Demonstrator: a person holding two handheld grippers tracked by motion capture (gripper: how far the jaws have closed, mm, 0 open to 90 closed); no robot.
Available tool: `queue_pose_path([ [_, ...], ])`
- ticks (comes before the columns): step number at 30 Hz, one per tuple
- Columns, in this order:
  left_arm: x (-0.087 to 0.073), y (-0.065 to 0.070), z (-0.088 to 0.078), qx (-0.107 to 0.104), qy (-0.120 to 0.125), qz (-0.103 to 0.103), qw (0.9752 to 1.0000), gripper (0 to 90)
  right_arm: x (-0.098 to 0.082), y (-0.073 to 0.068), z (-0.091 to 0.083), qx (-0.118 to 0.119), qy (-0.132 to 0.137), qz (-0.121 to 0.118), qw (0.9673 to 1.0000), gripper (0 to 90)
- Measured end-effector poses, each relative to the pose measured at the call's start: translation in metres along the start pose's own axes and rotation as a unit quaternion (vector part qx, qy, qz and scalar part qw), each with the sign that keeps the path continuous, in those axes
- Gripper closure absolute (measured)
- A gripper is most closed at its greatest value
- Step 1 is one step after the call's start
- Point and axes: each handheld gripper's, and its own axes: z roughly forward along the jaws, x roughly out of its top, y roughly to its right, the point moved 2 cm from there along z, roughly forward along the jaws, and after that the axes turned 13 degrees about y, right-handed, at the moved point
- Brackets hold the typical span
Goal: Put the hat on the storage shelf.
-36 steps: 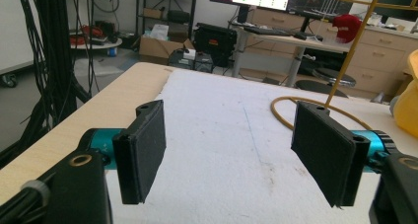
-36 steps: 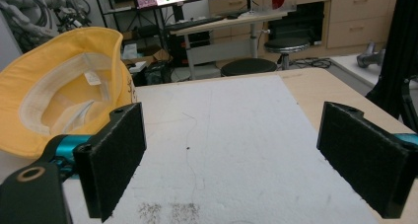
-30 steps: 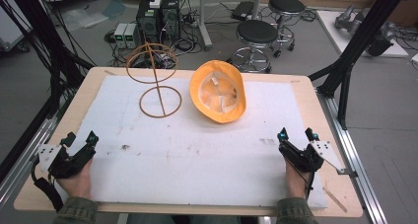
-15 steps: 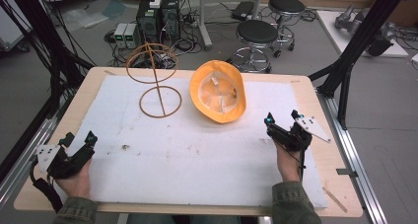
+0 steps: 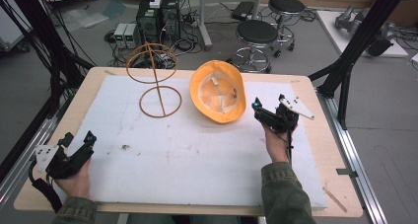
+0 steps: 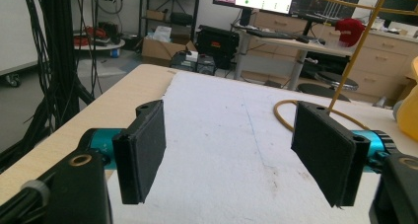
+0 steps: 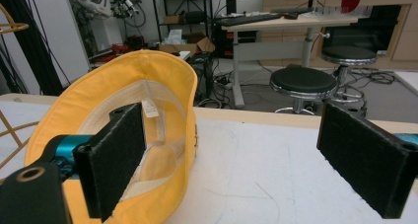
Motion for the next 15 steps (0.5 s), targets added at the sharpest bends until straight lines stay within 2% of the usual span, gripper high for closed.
queue_pose_path([
  [6, 0.000, 0.000, 0.000, -0.001, 0.000, -0.001, 1.0000, 29.2, 0.001, -0.003, 0.016, 0.008, -0.010, 0.011, 0.9999, 10.3],
  [15, -0.001, 0.000, 0.001, -0.002, -0.001, -0.001, 1.0000, 29.3, 0.000, -0.005, 0.035, 0.014, -0.023, 0.014, 0.9995, 10.4],
])
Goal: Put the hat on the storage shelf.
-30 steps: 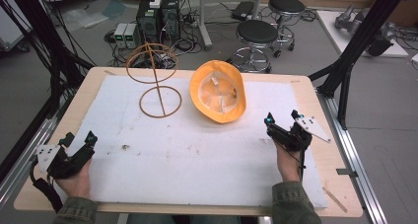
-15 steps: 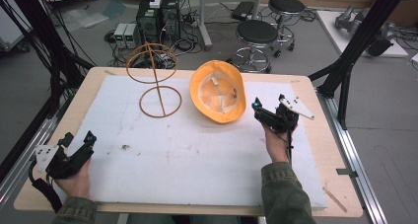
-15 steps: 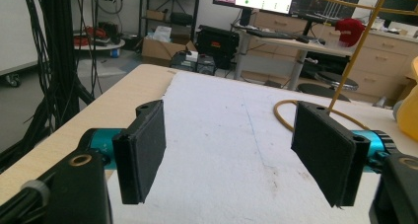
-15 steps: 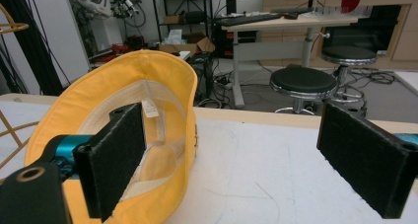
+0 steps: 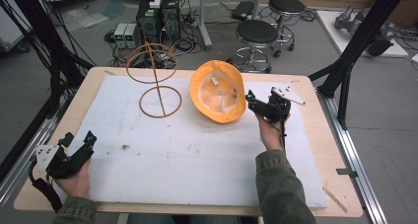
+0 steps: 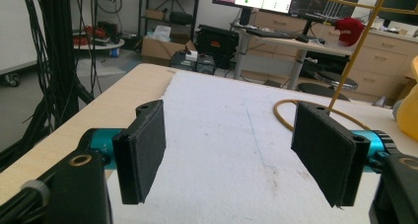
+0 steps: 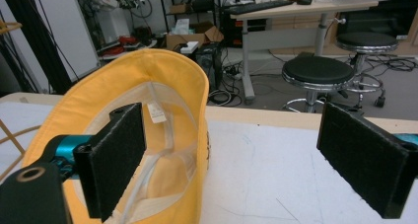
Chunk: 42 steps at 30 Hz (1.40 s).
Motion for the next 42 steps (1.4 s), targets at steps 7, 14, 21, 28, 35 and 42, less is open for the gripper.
queue_pose_path([
  [7, 0.000, 0.001, 0.000, -0.002, -0.001, 0.002, 1.0000, 29.2, -0.005, 0.004, 0.009, -0.005, -0.011, 0.010, 0.9999, 10.4],
  [14, -0.001, 0.001, 0.000, -0.004, -0.004, 0.003, 1.0000, 29.2, 0.001, 0.003, 0.024, -0.005, -0.025, -0.002, 0.9997, 10.4],
  [21, -0.001, 0.001, 0.001, -0.002, -0.002, 0.002, 1.0000, 29.2, 0.005, -0.005, 0.040, 0.005, -0.041, -0.011, 0.9991, 10.4],
  [28, -0.002, 0.001, 0.002, -0.002, -0.002, 0.002, 1.0000, 29.2, 0.005, -0.010, 0.060, 0.013, -0.063, -0.016, 0.9978, 10.4],
  [35, -0.001, 0.000, 0.001, -0.001, -0.002, 0.002, 1.0000, 29.2, -0.015, -0.008, 0.076, 0.009, -0.096, -0.011, 0.9953, 10.4],
  [42, -0.002, 0.001, 0.002, -0.005, -0.003, 0.003, 1.0000, 29.2, -0.022, -0.010, 0.080, 0.014, -0.110, -0.011, 0.9937, 10.4],
])
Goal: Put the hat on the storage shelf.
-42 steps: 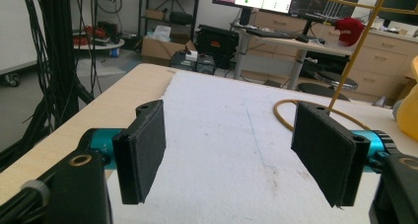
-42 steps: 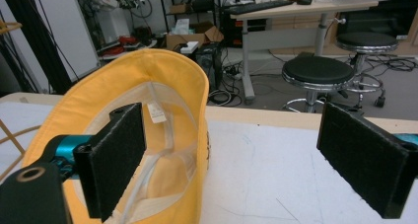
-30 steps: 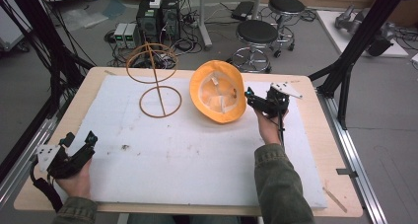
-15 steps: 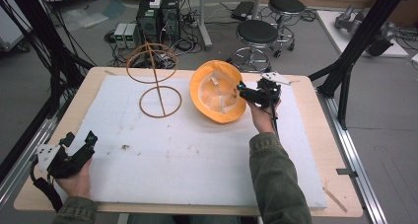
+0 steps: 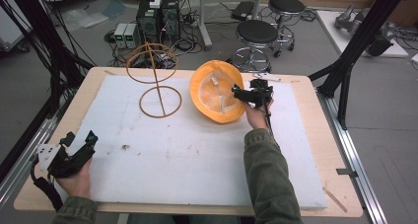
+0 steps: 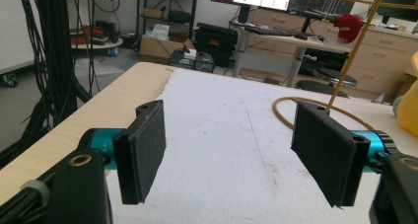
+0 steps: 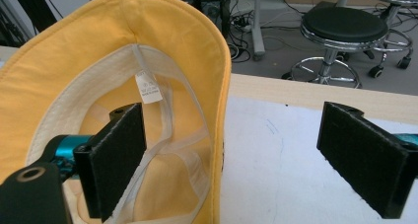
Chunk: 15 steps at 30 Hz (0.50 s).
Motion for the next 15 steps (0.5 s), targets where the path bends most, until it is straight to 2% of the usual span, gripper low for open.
queue_pose_path([
  [5, 0.001, 0.000, -0.001, -0.002, 0.002, -0.002, 1.0000, 29.2, -0.002, 0.003, 0.000, -0.010, -0.016, 0.014, 0.9997, 10.4],
  [7, 0.001, 0.000, -0.001, -0.003, 0.004, -0.003, 1.0000, 29.2, -0.005, 0.005, 0.002, -0.007, -0.025, 0.017, 0.9995, 11.6],
  [8, 0.001, 0.001, -0.001, -0.003, 0.005, -0.004, 1.0000, 29.2, -0.006, 0.005, 0.003, -0.003, -0.032, 0.017, 0.9994, 15.1],
  [12, 0.001, 0.001, -0.001, -0.006, 0.003, -0.003, 1.0000, 29.2, -0.011, 0.004, 0.006, 0.008, -0.050, 0.021, 0.9985, 18.9],
  [13, 0.001, 0.001, 0.000, -0.007, 0.003, -0.004, 1.0000, 29.2, -0.012, 0.003, 0.007, 0.012, -0.054, 0.022, 0.9982, 23.3],
  [15, 0.001, 0.001, -0.001, -0.007, 0.003, -0.003, 1.0000, 29.2, -0.014, 0.001, 0.007, 0.006, -0.059, 0.021, 0.9980, 28.2],
])
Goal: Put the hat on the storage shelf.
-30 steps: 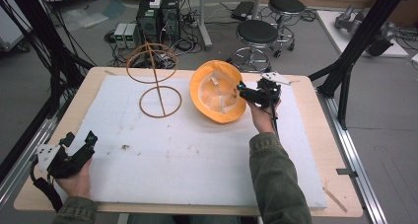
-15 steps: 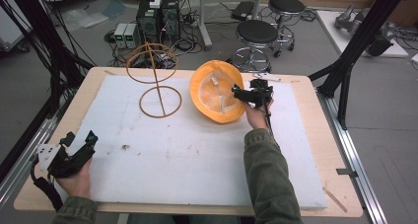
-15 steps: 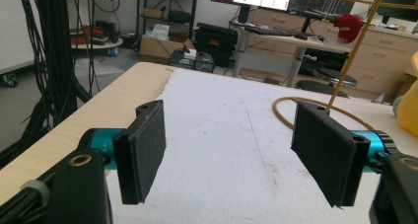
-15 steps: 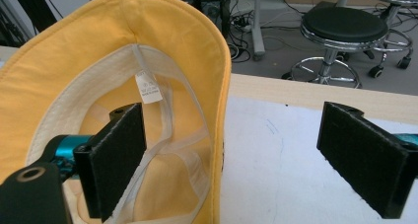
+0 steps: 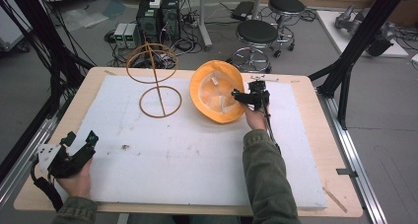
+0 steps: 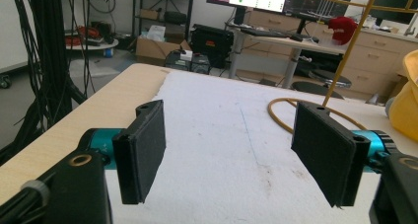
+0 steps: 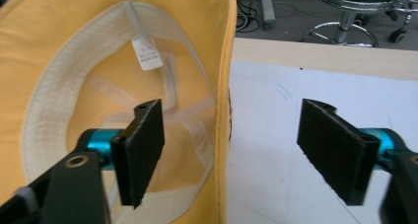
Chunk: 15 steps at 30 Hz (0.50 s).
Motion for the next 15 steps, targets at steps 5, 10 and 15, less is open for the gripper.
queue_pose_path([
  [5, -0.0004, -0.0011, 0.0003, 0.002, -0.001, -0.002, 1.0000, 29.2, 0.0014, -0.0026, -0.0035, -0.029, -0.009, 0.005, 0.9995, 47.3],
  [10, -0.0006, -0.0009, 0.0006, 0.002, 0.000, -0.001, 1.0000, 29.2, -0.0011, 0.0007, -0.0039, -0.010, -0.042, 0.020, 0.9989, 65.2],
  [15, -0.0005, -0.0010, 0.0004, 0.003, 0.000, -0.002, 1.0000, 29.2, -0.0008, 0.0025, -0.0051, 0.009, -0.047, 0.047, 0.9978, 85.4],
])
